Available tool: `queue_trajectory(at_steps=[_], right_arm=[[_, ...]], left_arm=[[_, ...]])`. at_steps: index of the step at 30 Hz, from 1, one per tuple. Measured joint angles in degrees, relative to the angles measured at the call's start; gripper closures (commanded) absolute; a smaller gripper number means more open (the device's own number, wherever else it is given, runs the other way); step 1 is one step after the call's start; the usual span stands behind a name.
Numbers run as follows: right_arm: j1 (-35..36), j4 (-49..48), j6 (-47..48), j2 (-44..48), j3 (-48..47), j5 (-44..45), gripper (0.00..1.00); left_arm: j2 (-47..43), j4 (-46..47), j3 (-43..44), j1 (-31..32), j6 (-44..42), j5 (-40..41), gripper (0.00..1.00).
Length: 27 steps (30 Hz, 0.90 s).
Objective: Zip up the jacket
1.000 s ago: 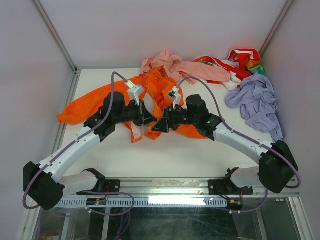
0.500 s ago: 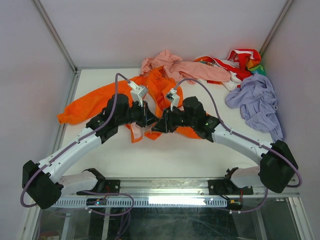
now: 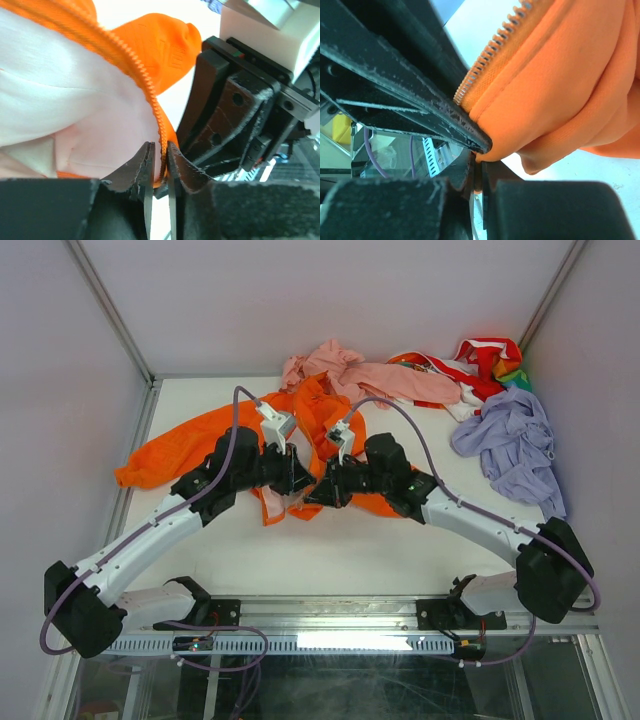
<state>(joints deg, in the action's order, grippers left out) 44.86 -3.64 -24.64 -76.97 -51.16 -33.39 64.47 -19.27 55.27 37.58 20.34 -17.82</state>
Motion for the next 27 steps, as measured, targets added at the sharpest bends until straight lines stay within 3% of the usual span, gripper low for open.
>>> queue_trajectory(at_steps=[12, 21, 27], right_arm=[[-5.5, -11.8, 4.2, 1.7, 5.3, -4.6, 1.00], [-13.3, -13.1, 6.9, 2.3, 5.3, -5.7, 1.00], [-13.3, -12.2, 8.4, 3.2, 6.2, -5.6, 1.00]], left_arm=[[-4.2, -0.3, -0.4, -0.3, 1.5, 4.0, 0.41], [-8.1, -7.5, -2.9, -6.4, 7.5, 14.8, 0.31], [-2.0, -12.9, -5.3, -8.1, 11.0, 19.5, 0.31]])
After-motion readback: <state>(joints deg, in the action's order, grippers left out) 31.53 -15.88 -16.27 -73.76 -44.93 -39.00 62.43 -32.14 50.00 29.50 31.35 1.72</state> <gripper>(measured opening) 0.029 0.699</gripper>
